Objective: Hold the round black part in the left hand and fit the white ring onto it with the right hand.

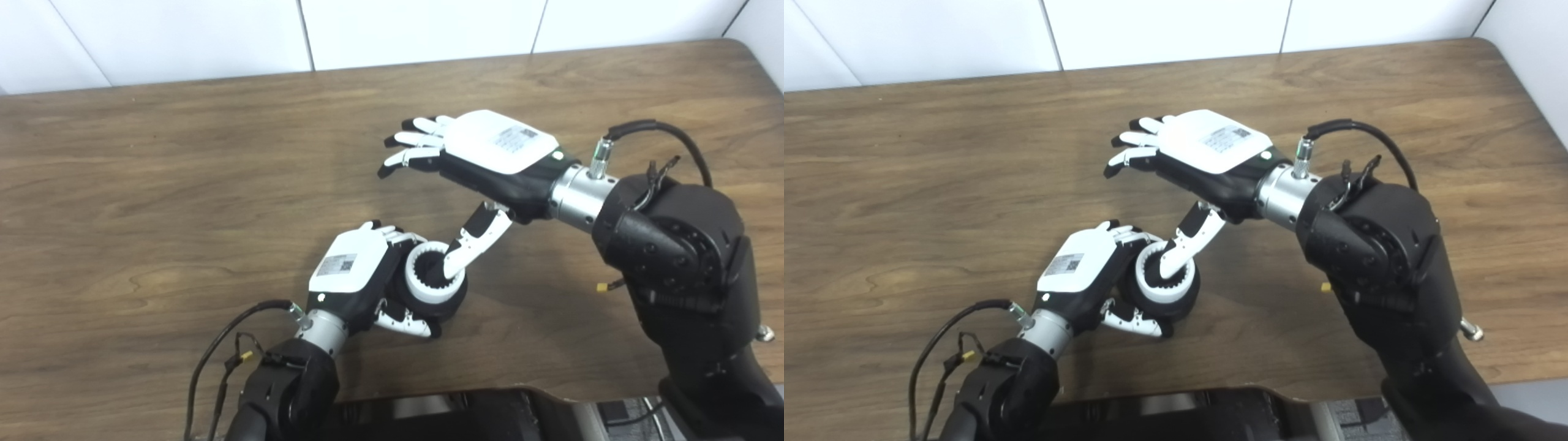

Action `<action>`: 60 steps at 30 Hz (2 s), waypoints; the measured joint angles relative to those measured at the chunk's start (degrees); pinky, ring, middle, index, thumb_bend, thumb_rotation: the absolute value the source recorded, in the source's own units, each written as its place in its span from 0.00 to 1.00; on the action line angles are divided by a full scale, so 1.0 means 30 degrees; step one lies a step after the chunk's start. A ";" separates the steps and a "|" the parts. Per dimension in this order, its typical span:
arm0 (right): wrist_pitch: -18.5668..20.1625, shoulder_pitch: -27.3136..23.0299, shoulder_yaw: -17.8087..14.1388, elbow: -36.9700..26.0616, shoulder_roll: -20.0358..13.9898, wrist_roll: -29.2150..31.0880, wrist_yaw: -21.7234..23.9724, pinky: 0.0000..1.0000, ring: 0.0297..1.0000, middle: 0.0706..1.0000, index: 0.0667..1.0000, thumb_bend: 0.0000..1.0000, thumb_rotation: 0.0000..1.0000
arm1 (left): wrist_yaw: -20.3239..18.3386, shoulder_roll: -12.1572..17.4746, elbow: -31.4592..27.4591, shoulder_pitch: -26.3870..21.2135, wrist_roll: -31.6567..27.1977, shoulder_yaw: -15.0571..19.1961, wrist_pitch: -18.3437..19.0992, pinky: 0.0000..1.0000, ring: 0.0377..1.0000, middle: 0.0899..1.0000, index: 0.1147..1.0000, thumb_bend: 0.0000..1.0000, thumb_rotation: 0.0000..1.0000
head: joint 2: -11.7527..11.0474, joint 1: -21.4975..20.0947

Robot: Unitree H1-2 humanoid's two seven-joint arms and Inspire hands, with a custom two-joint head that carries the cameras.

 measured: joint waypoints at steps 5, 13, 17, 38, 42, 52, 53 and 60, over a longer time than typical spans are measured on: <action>0.0344 -0.0327 -0.0235 -0.0046 0.0000 0.0005 0.0018 1.00 1.00 0.95 0.82 1.00 0.52 | -0.0014 -0.0038 0.0005 -0.0073 0.0558 -0.0043 -0.0079 0.94 0.85 0.73 0.42 0.52 0.05 | 0.0000 0.0000; 0.0492 -0.0322 -0.0467 -0.0098 -0.0105 0.0203 0.0016 1.00 1.00 0.94 0.83 1.00 0.52 | -0.0170 -0.0241 0.0028 -0.0093 0.1925 -0.0139 -0.0103 0.92 0.88 0.80 0.65 0.85 0.21 | -0.0088 0.0029; 0.0523 -0.0304 -0.0506 -0.0153 -0.0152 0.0309 0.0016 1.00 1.00 0.94 0.83 1.00 0.52 | -0.1034 -0.0216 -0.0095 -0.0395 0.3293 -0.0383 -0.0185 0.95 0.90 0.86 0.79 0.94 0.35 | -0.0117 0.0029; 0.0647 0.0284 -0.0902 -0.0306 -0.0385 0.0711 -0.0157 1.00 1.00 0.94 0.82 1.00 0.50 | -0.6328 -0.2134 -0.1202 -0.0700 0.7715 0.0553 -0.0558 1.00 0.96 0.95 0.92 0.98 0.57 | -0.0293 0.0147; 0.0677 0.0471 -0.1053 -0.0306 -0.0385 0.0715 -0.0183 1.00 1.00 0.94 0.83 1.00 0.50 | -0.6792 -0.2308 -0.1385 -0.0672 0.7766 0.0882 -0.0871 1.00 0.98 0.96 0.92 0.98 0.59 | -0.0381 0.0205; 0.0711 0.0710 -0.1570 -0.0302 -0.0451 0.0797 -0.0306 1.00 1.00 0.94 0.83 1.00 0.52 | -1.4485 -0.2489 -0.3674 -0.2035 0.9960 0.3996 -0.2557 1.00 0.99 0.99 0.96 1.00 0.59 | -0.0878 0.0409; 0.0705 0.0783 -0.1593 -0.0303 -0.0458 0.0800 -0.0380 1.00 1.00 0.94 0.83 1.00 0.52 | -1.5086 -0.2366 -0.3895 -0.2395 1.0091 0.4511 -0.2695 1.00 0.99 0.98 0.96 1.00 0.60 | -0.0879 0.0410; 0.0809 0.1016 -0.2088 -0.0303 -0.0795 0.0829 -0.0508 1.00 1.00 0.95 0.85 1.00 0.49 | -1.5274 -0.1791 -0.5609 -0.4335 0.9101 0.7070 -0.2685 1.00 1.00 0.99 0.97 1.00 0.56 | -0.1142 0.0410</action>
